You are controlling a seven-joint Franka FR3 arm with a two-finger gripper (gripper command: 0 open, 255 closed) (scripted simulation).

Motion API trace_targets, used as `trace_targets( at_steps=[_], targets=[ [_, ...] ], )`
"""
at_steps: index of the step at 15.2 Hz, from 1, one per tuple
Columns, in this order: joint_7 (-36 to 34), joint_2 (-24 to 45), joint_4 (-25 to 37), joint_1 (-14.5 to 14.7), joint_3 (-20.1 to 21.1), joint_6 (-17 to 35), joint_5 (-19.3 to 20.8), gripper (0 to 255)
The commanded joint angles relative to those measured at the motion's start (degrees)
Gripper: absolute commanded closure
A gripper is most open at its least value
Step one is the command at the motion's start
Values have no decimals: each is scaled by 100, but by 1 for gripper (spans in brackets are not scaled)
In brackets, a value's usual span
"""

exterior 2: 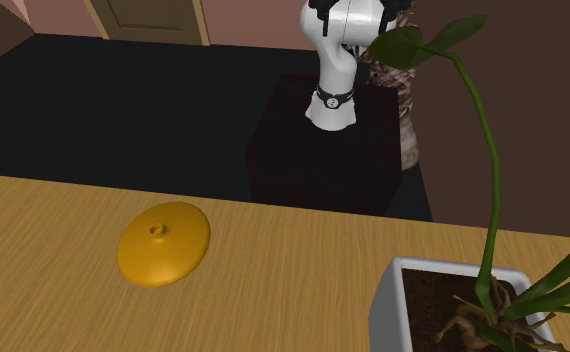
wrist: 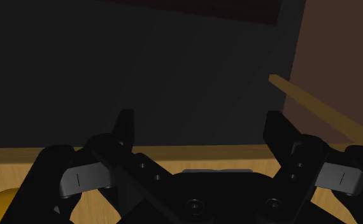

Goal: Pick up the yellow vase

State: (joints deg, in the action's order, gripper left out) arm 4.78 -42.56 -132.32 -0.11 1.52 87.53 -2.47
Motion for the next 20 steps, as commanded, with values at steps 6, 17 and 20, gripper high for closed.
trace_targets(
  at_steps=[6,17,20],
  targets=[
    [366,815,208,-135,-279,645,257,0],
    [1095,2862,1304,-368,-816,1719,512,0],
    [1292,3460,1755,-427,-937,1903,499,0]
  ],
)
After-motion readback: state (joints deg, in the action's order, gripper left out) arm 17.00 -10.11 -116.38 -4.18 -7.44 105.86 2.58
